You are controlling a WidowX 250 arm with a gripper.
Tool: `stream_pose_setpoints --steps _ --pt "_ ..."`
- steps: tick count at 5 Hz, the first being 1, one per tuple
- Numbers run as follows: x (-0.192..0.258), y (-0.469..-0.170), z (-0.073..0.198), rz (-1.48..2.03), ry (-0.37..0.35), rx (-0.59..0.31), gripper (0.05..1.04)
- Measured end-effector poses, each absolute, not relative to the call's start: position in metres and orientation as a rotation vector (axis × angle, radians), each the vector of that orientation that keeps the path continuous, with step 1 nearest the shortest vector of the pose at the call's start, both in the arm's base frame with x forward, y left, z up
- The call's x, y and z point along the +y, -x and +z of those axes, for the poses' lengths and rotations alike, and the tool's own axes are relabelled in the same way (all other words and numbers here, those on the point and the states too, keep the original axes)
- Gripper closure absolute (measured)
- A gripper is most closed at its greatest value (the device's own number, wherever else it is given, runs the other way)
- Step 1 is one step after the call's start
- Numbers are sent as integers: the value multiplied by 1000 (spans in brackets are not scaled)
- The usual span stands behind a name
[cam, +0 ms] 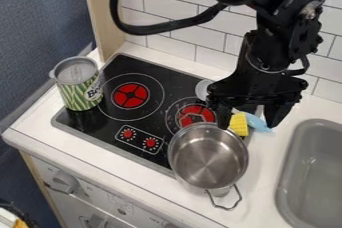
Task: Move the can to the right burner
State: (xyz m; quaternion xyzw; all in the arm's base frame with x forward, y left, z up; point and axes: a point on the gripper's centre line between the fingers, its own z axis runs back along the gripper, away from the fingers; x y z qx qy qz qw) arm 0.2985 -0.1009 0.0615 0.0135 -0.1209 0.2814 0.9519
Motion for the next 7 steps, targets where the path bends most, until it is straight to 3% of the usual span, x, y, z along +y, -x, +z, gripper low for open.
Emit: stream_pose_setpoints --steps 2,3,5,7 --pt "-85 -291 48 644 -49 -195 83" --pt "-68 -290 60 715 -37 -214 83" --pt "-6 -279 74 1112 -26 -232 83" --pt "70 -270 81 1425 -109 -247 83"
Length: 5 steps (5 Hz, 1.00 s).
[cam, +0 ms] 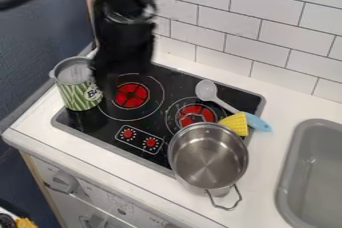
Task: Move the can to the right burner
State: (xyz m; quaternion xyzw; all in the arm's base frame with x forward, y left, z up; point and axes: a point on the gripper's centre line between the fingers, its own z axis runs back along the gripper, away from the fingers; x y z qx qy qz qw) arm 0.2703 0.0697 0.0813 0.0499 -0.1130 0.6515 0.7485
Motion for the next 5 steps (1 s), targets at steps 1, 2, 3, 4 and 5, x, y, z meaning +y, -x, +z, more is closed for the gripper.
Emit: stream_pose_setpoints --steps 1,2,3,4,5 --pt "114 -271 79 1537 -154 -245 83" --pt "165 -266 79 1653 -153 -232 83" --pt "193 -267 84 1682 -149 -239 83" --pt "221 -259 79 1755 -174 -217 83" --pt "226 -262 53 1788 -141 -159 83"
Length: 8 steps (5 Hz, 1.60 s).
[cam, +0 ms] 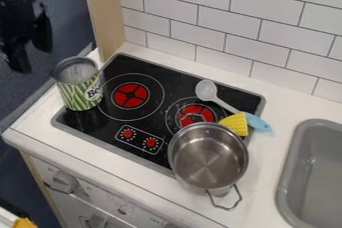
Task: Move the can to the right burner
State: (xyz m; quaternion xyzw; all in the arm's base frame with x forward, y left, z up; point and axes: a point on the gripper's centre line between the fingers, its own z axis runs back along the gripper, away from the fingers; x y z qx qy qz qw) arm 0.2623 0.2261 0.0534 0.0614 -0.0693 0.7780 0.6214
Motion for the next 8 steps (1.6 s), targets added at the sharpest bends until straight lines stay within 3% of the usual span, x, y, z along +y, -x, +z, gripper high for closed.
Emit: stream_pose_setpoints --steps 2,4,8 --pt "234 -258 35 1891 -128 -115 83" --pt "223 -264 27 1912 -96 -139 83" --pt "147 -297 8 1759 -108 -139 83"
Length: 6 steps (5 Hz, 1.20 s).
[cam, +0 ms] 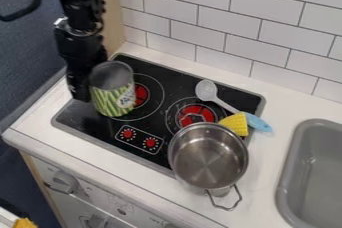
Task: Move the can to the right burner
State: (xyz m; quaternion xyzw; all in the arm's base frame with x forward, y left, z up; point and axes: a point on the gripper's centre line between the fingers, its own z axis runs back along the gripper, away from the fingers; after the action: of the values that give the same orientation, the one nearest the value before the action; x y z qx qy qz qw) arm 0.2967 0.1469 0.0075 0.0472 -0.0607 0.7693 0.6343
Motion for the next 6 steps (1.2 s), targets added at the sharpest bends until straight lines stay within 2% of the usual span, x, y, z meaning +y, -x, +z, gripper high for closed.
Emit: stream_pose_setpoints --steps 3,6 --pt "68 -311 4 1536 -69 -104 83" --pt "29 -315 6 1413 -15 -80 83"
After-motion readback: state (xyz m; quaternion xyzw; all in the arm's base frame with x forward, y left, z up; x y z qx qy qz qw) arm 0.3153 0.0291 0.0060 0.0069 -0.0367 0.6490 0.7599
